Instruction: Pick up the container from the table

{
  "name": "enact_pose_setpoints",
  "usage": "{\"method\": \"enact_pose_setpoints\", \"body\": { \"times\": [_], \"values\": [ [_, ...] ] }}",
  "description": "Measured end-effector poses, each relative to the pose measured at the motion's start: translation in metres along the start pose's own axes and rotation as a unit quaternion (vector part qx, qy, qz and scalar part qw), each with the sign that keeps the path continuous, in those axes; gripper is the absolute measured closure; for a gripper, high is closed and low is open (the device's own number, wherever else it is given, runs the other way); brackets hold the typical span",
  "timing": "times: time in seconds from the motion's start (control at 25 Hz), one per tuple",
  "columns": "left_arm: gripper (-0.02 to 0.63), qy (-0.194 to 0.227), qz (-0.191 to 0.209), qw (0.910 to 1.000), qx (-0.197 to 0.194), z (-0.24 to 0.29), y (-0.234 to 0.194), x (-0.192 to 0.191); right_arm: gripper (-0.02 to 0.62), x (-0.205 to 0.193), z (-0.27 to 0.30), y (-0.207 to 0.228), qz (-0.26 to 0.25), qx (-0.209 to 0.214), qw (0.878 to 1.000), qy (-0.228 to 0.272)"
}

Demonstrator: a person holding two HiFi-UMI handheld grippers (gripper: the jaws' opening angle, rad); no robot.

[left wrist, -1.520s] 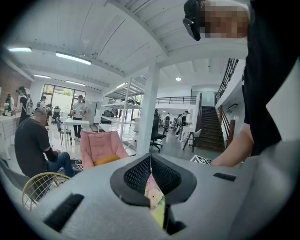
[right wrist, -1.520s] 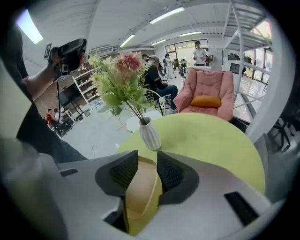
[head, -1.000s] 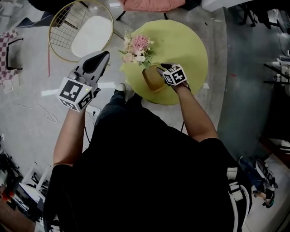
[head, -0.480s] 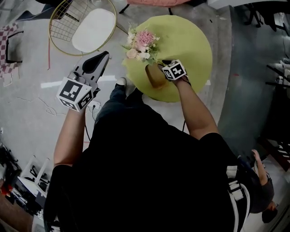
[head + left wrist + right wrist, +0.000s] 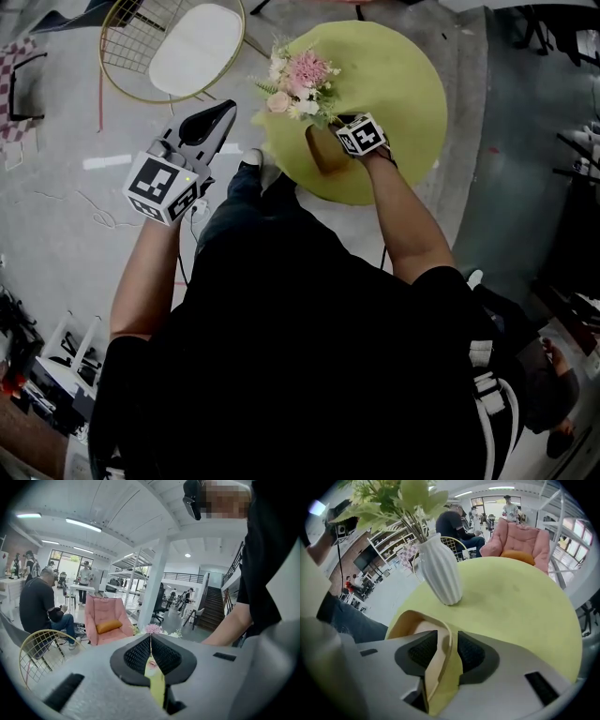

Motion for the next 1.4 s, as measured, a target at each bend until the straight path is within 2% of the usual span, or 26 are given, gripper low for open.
{"method": "enact_pose_setpoints", "body": {
  "times": [0.36,0.56,1.0,1.4],
  "values": [
    [0.588,-0.013,0.006,0.9998,-0.013,0.002,0.007,-0.006,0.456,0.0,0.013,0.001,-0.008,-0.007,1.0,-0.013],
    [0.588,-0.018,0.011,0.9996,-0.016,-0.001,0.009,-0.007,0.478,-0.001,0.015,-0.001,-0.009,-0.007,1.0,-0.016],
    [0.588,-0.018,0.009,0.9996,-0.022,-0.006,0.014,-0.009,0.509,-0.004,0.012,0.003,0.018,-0.012,1.0,-0.002],
    [0.588,-0.019,0.011,0.9993,-0.029,-0.008,0.012,-0.01,0.54,-0.021,0.006,0.007,0.054,-0.031,0.998,-0.009]
  ]
}}
Point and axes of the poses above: the fingertips, and each gripper's own axes: z forward along the fingers, y to its right, x out of its top, the point moved 6 cm from there along -z, backward along the fingers, and after that the axes turned 12 degrees about z, right-handed, at the moved point
